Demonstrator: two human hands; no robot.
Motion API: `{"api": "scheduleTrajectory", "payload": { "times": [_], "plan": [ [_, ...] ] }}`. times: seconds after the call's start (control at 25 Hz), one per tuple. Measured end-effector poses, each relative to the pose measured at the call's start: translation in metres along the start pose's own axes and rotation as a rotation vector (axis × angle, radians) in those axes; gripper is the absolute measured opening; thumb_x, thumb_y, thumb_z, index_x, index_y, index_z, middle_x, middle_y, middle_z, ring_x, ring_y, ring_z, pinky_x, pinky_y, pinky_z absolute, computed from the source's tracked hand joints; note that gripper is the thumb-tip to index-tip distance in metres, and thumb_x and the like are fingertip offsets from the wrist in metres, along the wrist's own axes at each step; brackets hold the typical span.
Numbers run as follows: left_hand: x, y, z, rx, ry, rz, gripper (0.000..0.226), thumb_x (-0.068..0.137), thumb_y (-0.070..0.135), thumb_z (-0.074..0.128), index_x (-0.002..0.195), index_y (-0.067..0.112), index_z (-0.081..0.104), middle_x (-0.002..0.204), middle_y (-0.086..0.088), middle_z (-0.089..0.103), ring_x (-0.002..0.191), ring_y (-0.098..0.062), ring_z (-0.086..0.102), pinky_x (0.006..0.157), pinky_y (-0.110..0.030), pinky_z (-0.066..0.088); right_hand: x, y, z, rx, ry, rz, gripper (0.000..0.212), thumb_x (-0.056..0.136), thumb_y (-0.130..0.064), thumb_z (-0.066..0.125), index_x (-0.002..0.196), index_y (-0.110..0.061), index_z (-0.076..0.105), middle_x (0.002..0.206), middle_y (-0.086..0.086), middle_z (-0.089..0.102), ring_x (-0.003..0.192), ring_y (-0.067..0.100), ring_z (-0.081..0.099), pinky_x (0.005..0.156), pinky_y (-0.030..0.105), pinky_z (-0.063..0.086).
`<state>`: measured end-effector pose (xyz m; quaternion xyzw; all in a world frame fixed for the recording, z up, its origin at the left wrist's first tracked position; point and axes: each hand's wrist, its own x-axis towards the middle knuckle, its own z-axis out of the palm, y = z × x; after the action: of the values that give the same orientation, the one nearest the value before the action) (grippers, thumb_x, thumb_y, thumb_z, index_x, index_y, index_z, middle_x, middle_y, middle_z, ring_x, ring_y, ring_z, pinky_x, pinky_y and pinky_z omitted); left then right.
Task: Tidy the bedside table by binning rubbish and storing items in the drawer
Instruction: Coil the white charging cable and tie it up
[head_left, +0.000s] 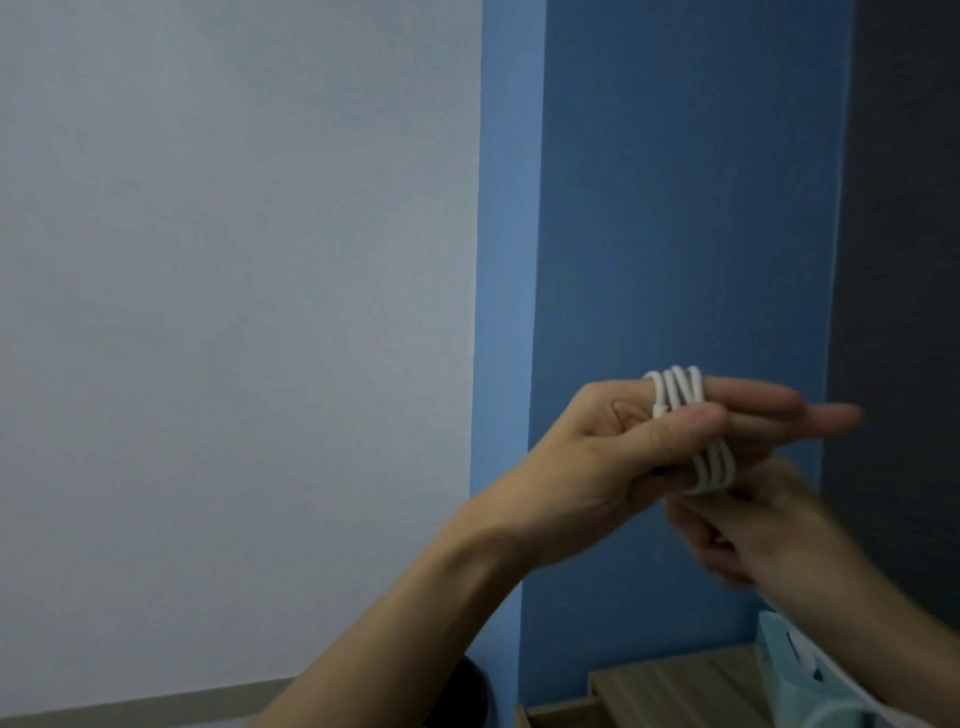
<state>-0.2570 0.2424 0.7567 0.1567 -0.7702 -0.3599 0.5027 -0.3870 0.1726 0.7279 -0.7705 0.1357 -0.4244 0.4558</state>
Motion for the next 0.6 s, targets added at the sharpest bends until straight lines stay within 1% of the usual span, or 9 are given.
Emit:
{"api": "scheduleTrajectory", "payload": {
  "times": [0.08,0.12,0.16,0.2,0.24,0.28,0.36,0.48,0.6],
  "plan": [
    [-0.001,-0.002,-0.008,0.093,0.112,0.006,0.035,0.098,0.003,0.032,0.125,-0.016,0.045,0.133,-0.023,0.048,0.117,-0.019,0.055,0.107,-0.030,0.038,-0.019,0.002,0.013,-0.038,-0.038,0.020,0.031,0.084,-0.021,0.062,0.054,-0.014,0.067,0.037,0.002,0.037,0.029,0.005,0.029,0.032,0.014,0.021],
    [0.000,-0.002,-0.012,0.164,0.155,0.019,0.034,0.098,0.003,0.033,0.124,-0.013,0.049,0.131,-0.023,0.052,0.120,-0.020,0.054,0.109,-0.031,0.037,-0.030,-0.001,0.019,-0.137,-0.108,-0.028,0.021,0.084,-0.031,0.057,0.074,-0.024,0.073,0.039,0.004,0.042,0.031,0.003,0.034,0.033,0.015,0.027],
    [-0.001,-0.001,-0.015,0.249,0.188,0.023,0.032,0.098,0.004,0.035,0.121,-0.009,0.052,0.128,-0.023,0.056,0.121,-0.021,0.055,0.110,-0.031,0.038,-0.038,-0.004,0.020,-0.274,-0.175,-0.125,0.021,0.082,-0.048,0.052,0.091,-0.038,0.069,0.041,0.001,0.049,0.033,0.002,0.041,0.037,0.011,0.033],
    [-0.001,0.000,-0.017,0.350,0.211,0.009,0.029,0.099,0.005,0.036,0.118,-0.006,0.056,0.125,-0.022,0.060,0.121,-0.022,0.057,0.108,-0.029,0.039,-0.042,-0.008,0.019,-0.432,-0.224,-0.226,0.033,0.080,-0.064,0.043,0.101,-0.046,0.061,0.043,-0.008,0.054,0.036,-0.001,0.047,0.043,0.006,0.037],
    [-0.002,0.001,-0.019,0.473,0.227,-0.016,0.028,0.099,0.006,0.038,0.114,-0.004,0.059,0.122,-0.019,0.064,0.120,-0.021,0.059,0.103,-0.024,0.041,-0.043,-0.020,0.016,-0.610,-0.235,-0.271,0.041,0.079,-0.071,0.034,0.101,-0.046,0.059,0.042,-0.020,0.051,0.039,-0.007,0.050,0.045,0.002,0.038],
    [-0.004,0.001,-0.020,0.588,0.230,-0.041,0.028,0.099,0.008,0.039,0.111,-0.002,0.062,0.118,-0.015,0.068,0.116,-0.019,0.060,0.096,-0.019,0.042,-0.044,-0.031,0.012,-0.782,-0.167,-0.344,0.041,0.084,-0.067,0.031,0.097,-0.042,0.060,0.039,-0.027,0.044,0.041,-0.014,0.048,0.045,0.000,0.038],
    [-0.010,0.000,-0.022,0.705,0.222,-0.090,0.028,0.099,0.010,0.042,0.104,0.000,0.067,0.106,-0.011,0.072,0.103,-0.022,0.062,0.086,-0.019,0.044,-0.047,-0.045,0.003,-1.004,-0.036,-0.501,0.028,0.089,-0.054,0.035,0.085,-0.037,0.057,0.041,-0.029,0.041,0.046,-0.013,0.048,0.043,0.008,0.040],
    [-0.017,0.001,-0.017,0.663,0.140,-0.140,0.030,0.099,0.010,0.040,0.093,-0.006,0.064,0.076,-0.018,0.066,0.081,-0.028,0.060,0.087,-0.036,0.047,-0.043,-0.067,-0.020,-1.111,0.064,-0.514,0.029,0.088,-0.062,0.031,0.082,-0.044,0.054,0.055,-0.019,0.059,0.050,0.004,0.058,0.049,0.029,0.046],
    [-0.021,0.004,-0.008,0.453,0.060,-0.135,0.031,0.100,0.007,0.031,0.093,-0.004,0.059,0.062,-0.009,0.051,0.058,-0.015,0.049,0.076,-0.031,0.044,-0.023,-0.085,-0.047,-1.189,-0.019,-0.537,0.022,0.087,-0.066,0.036,0.085,-0.054,0.054,0.068,-0.021,0.055,0.055,0.003,0.057,0.051,0.030,0.047]
  ]
}}
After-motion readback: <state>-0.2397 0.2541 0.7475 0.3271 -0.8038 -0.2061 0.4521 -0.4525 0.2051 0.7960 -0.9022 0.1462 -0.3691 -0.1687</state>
